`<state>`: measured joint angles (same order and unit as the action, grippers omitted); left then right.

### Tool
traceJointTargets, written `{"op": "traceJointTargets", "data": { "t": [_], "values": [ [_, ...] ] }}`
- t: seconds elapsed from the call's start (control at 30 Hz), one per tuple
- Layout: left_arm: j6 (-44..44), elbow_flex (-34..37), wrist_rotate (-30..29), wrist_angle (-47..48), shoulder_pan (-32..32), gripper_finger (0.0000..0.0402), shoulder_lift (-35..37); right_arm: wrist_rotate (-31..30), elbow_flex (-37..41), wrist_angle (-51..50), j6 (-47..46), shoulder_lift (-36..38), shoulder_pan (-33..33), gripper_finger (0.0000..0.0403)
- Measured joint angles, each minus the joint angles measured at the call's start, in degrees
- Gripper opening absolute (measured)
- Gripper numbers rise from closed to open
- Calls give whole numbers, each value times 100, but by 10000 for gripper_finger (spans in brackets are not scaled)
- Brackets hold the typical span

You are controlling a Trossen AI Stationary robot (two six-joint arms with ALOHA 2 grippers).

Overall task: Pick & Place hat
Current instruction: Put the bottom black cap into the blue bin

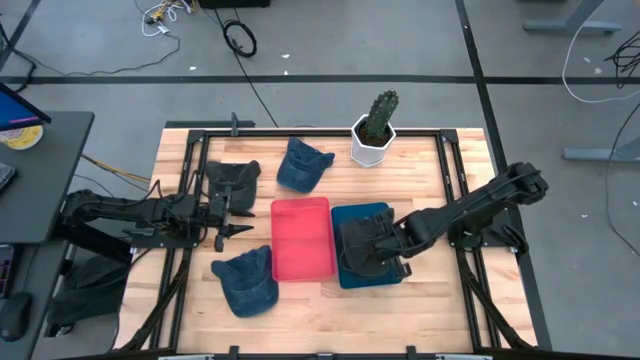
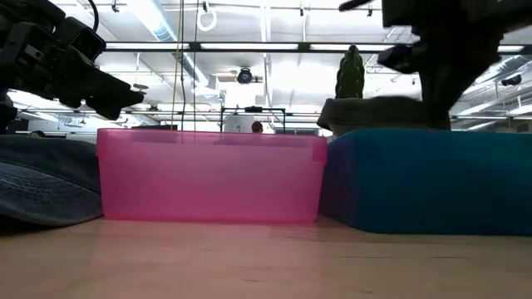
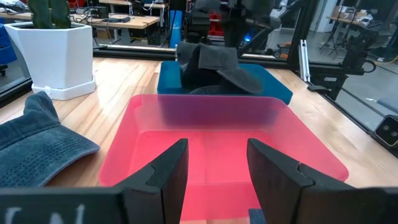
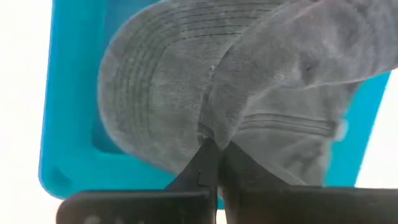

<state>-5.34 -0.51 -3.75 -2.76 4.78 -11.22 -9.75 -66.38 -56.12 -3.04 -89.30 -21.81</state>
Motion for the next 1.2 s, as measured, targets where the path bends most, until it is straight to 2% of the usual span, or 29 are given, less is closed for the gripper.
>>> {"op": "traceJointTargets", "data": {
  "t": [0.2, 0.33, 0.83, 0.97, 1.2],
  "values": [
    [0, -1, 2, -1, 1, 170, 0, 46, 453, 402, 55, 2, 85, 0],
    [0, 0, 0, 0, 1, 170, -1, 400, 585, 633, 189, 4, 158, 0],
    [-2, -2, 2, 0, 1, 170, -1, 783, 615, 1039, 113, 4, 427, 11],
    [-1, -2, 2, -1, 1, 170, 0, 786, 615, 1032, -10, 4, 474, 33],
    [0, -2, 1, 1, 0, 170, 0, 777, 493, 842, -152, 0, 492, 105]
  ]
}}
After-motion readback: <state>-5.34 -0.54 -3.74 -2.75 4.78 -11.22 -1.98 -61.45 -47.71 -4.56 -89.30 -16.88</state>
